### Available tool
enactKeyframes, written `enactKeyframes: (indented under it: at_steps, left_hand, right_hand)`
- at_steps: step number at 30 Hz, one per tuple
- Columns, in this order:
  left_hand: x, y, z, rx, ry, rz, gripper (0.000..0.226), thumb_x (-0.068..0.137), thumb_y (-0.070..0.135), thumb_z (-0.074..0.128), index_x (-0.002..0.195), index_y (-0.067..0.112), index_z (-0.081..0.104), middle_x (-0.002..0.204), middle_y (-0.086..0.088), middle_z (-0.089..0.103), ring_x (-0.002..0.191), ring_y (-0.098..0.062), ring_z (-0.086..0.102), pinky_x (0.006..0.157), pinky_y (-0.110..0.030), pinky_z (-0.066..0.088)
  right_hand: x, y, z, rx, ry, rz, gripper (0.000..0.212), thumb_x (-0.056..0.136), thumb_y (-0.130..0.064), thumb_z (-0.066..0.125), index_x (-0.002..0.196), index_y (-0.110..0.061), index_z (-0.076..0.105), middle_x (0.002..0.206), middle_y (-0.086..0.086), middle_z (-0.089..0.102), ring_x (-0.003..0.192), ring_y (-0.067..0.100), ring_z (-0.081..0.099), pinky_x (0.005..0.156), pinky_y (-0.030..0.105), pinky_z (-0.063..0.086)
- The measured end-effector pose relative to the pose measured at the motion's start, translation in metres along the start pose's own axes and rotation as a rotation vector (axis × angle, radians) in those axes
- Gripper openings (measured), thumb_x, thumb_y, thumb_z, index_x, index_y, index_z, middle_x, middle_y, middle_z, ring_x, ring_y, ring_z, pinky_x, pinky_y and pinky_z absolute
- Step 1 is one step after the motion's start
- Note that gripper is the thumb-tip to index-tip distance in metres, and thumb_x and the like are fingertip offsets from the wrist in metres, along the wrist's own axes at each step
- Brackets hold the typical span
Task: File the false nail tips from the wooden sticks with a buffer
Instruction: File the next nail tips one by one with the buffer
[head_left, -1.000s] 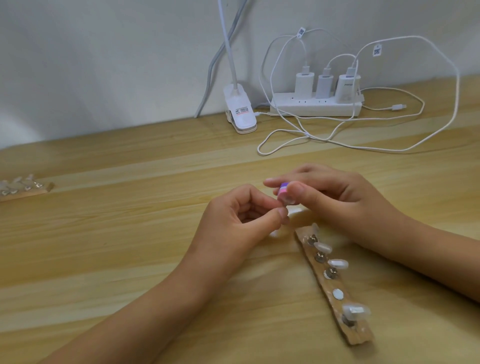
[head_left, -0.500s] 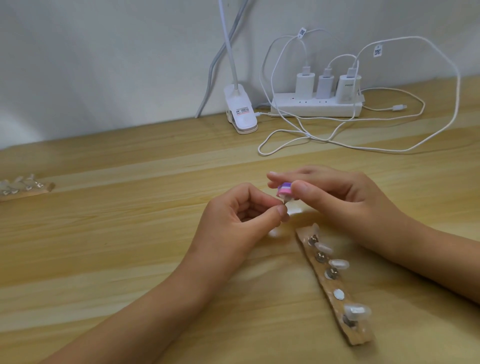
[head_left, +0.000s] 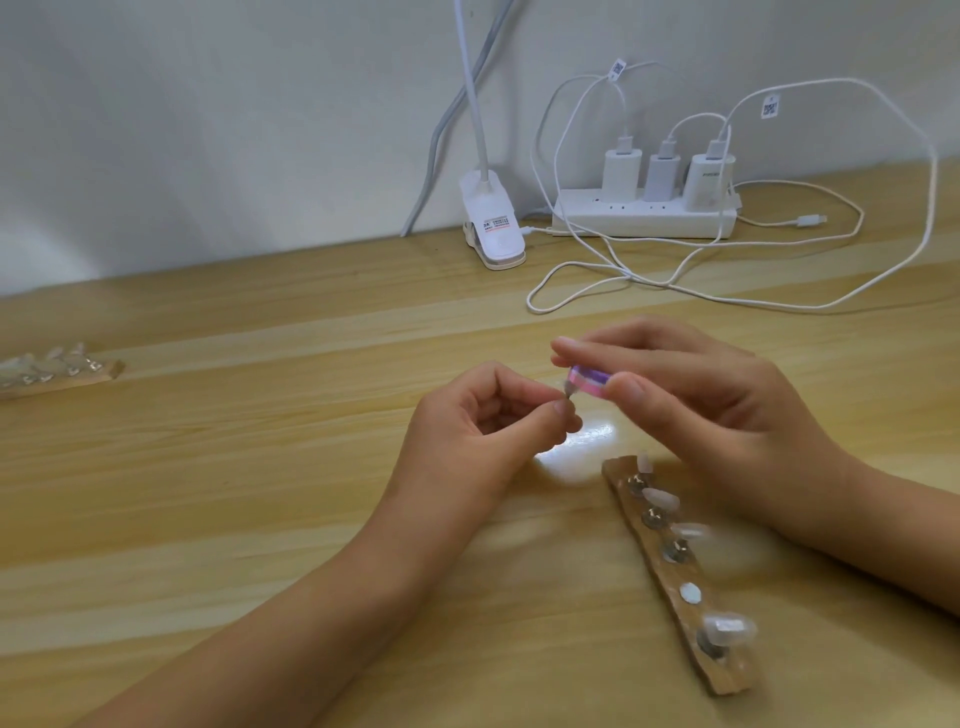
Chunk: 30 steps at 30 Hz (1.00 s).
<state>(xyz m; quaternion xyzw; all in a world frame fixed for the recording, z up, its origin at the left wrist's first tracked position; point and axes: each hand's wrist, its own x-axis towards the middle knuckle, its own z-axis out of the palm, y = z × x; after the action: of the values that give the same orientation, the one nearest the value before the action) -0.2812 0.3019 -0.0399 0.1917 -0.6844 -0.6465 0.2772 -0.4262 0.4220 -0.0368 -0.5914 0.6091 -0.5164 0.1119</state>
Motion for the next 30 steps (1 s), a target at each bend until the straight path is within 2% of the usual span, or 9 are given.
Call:
enactKeyframes:
  at_steps: [1,6,11,14,17,21,23,26,30]
  left_hand:
    - [0.000,0.000,0.000,-0.008,0.003,-0.003,0.005,0.084,0.002,0.070,0.081,0.005,0.066,0.076,-0.006,0.075,0.072,-0.011,0.070,0.066,-0.016,0.051]
    - [0.000,0.001,0.000,-0.050,-0.004,0.015,0.007,0.082,0.004,0.071,0.081,0.009,0.067,0.077,-0.006,0.075,0.073,-0.010,0.071,0.066,-0.015,0.051]
    - [0.002,0.002,-0.001,-0.060,-0.019,-0.019,0.012,0.075,0.012,0.077,0.083,0.018,0.070,0.078,0.001,0.074,0.078,-0.010,0.070,0.071,-0.015,0.052]
    - [0.003,0.001,-0.001,-0.055,-0.017,-0.017,0.017,0.077,0.006,0.078,0.086,0.017,0.069,0.076,0.008,0.071,0.072,-0.004,0.064,0.068,-0.013,0.049]
    - [0.003,0.000,0.000,-0.049,-0.030,0.003,0.014,0.078,0.008,0.076,0.086,0.016,0.066,0.075,0.009,0.068,0.071,-0.005,0.062,0.069,-0.013,0.048]
    - [0.003,0.000,-0.002,-0.036,-0.049,0.015,0.007,0.079,0.019,0.074,0.083,0.022,0.070,0.076,0.003,0.070,0.074,-0.006,0.064,0.070,-0.014,0.049]
    - [0.003,-0.001,-0.002,-0.025,-0.054,0.019,0.003,0.080,0.023,0.071,0.083,0.022,0.072,0.077,0.002,0.072,0.076,-0.006,0.066,0.070,-0.015,0.049]
    - [0.003,-0.002,-0.002,-0.041,-0.042,0.014,0.002,0.084,0.017,0.072,0.084,0.016,0.071,0.076,0.000,0.072,0.073,-0.006,0.067,0.067,-0.014,0.049]
    - [0.003,-0.002,-0.001,-0.063,-0.033,0.002,0.004,0.085,0.013,0.069,0.083,0.016,0.071,0.074,-0.001,0.073,0.069,-0.006,0.067,0.064,-0.014,0.050]
  right_hand:
    - [0.000,0.000,0.000,-0.026,-0.002,-0.011,0.027,0.098,-0.030,0.057,0.122,-0.021,0.066,0.118,-0.008,0.066,0.116,0.006,0.059,0.096,0.013,0.041]
    - [0.006,0.004,-0.002,0.073,-0.055,0.210,0.031,0.089,-0.033,0.056,0.114,-0.024,0.072,0.114,-0.013,0.069,0.113,-0.002,0.060,0.093,0.010,0.041]
    - [0.008,0.002,-0.003,0.278,0.056,0.228,0.036,0.085,-0.034,0.058,0.117,-0.021,0.070,0.109,-0.008,0.074,0.106,0.002,0.066,0.087,0.009,0.046]
    - [0.010,0.004,-0.005,0.376,0.111,0.260,0.041,0.081,-0.038,0.059,0.118,-0.020,0.068,0.107,-0.003,0.075,0.105,0.006,0.068,0.091,0.014,0.048]
    - [0.012,0.005,-0.005,0.424,0.138,0.267,0.045,0.078,-0.040,0.062,0.117,-0.017,0.067,0.109,0.002,0.074,0.109,0.011,0.067,0.095,0.018,0.048]
    - [0.012,0.004,-0.006,0.397,0.185,0.246,0.036,0.081,-0.029,0.069,0.116,-0.019,0.067,0.114,-0.001,0.072,0.111,0.009,0.064,0.094,0.019,0.048]
    - [0.012,0.004,-0.007,0.367,0.200,0.224,0.034,0.082,-0.023,0.073,0.115,-0.020,0.066,0.115,-0.004,0.070,0.106,0.005,0.063,0.089,0.016,0.048]
    - [0.011,0.002,-0.007,0.375,0.205,0.192,0.034,0.083,-0.019,0.072,0.116,-0.016,0.063,0.116,-0.001,0.068,0.104,0.005,0.062,0.088,0.015,0.048]
    - [0.011,0.001,-0.004,0.378,0.188,0.146,0.035,0.079,-0.018,0.064,0.113,-0.012,0.060,0.116,0.009,0.066,0.105,0.010,0.062,0.093,0.021,0.049]
